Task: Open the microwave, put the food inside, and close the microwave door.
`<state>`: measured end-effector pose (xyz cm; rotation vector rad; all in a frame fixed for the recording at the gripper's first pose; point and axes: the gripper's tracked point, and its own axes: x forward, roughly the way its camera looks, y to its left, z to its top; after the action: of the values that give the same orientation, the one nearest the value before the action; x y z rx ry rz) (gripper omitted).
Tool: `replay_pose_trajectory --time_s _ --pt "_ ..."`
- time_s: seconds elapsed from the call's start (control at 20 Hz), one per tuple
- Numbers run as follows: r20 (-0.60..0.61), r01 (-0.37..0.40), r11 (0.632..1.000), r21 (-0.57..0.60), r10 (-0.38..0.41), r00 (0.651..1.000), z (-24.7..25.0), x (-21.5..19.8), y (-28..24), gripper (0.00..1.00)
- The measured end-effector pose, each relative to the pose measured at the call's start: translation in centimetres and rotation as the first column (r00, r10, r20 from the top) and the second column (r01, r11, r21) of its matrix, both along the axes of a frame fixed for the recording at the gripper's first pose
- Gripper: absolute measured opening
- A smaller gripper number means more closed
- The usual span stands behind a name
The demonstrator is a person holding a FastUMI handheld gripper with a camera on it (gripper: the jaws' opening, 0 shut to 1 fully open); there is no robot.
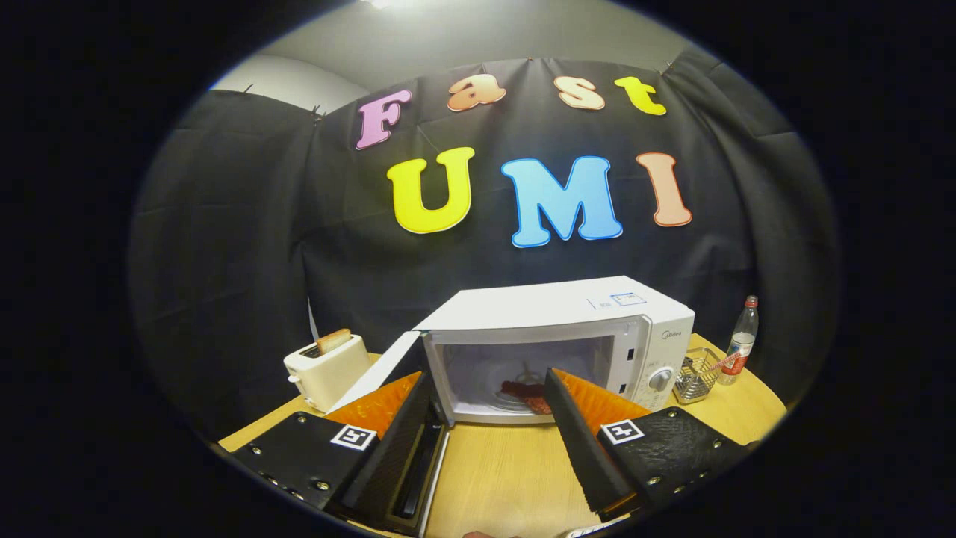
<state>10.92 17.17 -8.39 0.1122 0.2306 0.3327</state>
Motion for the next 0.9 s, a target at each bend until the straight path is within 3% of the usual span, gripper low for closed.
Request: replay_pose_trajectory --time_s 0.45,0.9 --pt "0.064 -0.124 0.992 0.000 0.124 0.990 2.8 -8.0 7.0 0.94" --pt "0.089 -0.329 0.944 0.025 0.326 0.941 3.4 -15.0 16.2 0.94"
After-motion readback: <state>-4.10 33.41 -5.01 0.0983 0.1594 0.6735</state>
